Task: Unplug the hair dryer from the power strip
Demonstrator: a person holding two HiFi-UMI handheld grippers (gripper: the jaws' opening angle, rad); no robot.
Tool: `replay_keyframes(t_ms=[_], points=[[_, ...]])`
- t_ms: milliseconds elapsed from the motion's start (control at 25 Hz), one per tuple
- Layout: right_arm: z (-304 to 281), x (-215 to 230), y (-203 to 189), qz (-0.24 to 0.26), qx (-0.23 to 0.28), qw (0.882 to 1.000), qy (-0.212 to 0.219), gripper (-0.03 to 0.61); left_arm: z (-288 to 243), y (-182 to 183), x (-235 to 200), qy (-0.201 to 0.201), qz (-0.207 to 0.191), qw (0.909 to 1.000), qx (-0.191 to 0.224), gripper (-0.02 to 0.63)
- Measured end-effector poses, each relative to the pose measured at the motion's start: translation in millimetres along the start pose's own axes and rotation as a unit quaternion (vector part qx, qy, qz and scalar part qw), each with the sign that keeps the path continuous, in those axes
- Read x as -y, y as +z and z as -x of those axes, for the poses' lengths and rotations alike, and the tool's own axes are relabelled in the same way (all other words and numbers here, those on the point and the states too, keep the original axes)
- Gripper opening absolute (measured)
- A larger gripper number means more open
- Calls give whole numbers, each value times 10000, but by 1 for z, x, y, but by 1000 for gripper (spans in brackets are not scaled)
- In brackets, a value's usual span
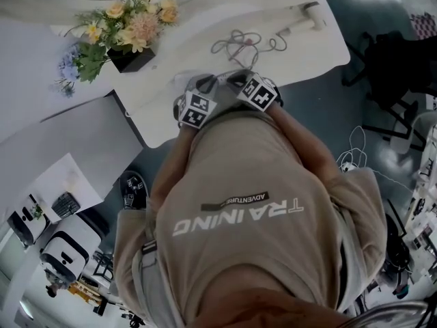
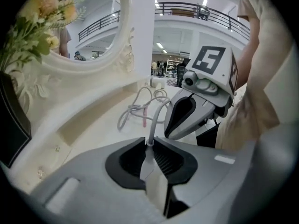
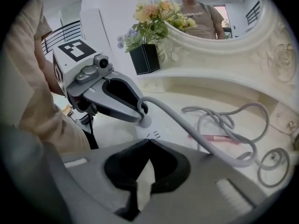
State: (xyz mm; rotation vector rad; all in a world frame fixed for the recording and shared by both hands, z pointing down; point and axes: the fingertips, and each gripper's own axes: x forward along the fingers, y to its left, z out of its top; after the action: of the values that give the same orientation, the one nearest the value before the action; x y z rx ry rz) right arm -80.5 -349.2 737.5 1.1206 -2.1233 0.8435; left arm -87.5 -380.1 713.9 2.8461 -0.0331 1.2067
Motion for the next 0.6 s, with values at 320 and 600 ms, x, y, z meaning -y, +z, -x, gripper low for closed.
replay_keyframes(t_ms=[320, 600], points=[[-2, -3, 4, 168, -256, 9992, 238, 3, 8, 8, -1, 241, -72, 9994, 219, 58], [9, -3, 5, -40, 89, 9989, 464, 3, 18, 29, -1, 277, 229, 9989, 290, 58]])
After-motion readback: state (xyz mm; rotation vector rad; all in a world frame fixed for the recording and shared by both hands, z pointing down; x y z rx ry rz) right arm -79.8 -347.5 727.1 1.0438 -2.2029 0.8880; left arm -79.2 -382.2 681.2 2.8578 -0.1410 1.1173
